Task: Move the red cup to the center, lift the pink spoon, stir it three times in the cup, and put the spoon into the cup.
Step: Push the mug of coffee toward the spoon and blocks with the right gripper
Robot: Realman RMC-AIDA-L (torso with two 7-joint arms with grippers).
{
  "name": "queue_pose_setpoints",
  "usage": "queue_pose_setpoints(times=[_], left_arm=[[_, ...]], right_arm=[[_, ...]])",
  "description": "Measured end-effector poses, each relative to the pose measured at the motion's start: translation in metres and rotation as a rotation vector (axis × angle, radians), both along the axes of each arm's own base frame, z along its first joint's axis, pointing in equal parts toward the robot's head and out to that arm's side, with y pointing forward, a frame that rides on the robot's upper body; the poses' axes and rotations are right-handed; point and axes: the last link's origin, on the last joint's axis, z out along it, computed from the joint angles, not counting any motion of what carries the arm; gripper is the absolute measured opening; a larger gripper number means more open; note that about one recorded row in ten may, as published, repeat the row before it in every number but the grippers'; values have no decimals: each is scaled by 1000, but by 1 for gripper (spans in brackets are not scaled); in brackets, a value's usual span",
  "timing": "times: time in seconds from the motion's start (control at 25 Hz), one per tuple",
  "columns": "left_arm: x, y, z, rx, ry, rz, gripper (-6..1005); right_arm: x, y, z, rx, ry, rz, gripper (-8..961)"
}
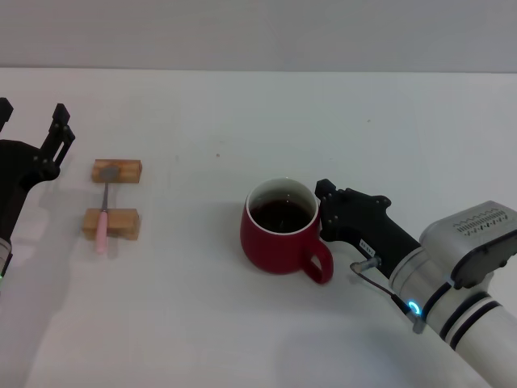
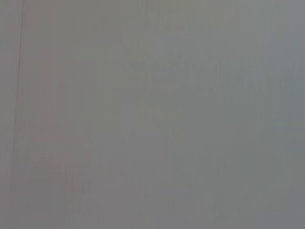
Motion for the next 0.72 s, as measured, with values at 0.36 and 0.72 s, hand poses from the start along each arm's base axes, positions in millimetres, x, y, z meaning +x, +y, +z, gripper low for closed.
queue_pose_setpoints(times=[0.36, 0.72], left_arm=[[0, 0, 0, 1, 0, 0, 782], [0, 0, 1, 1, 1, 0, 782]], right_arm=[[15, -8, 3, 12, -13, -38, 0], [26, -17, 5, 20, -13, -72, 0]])
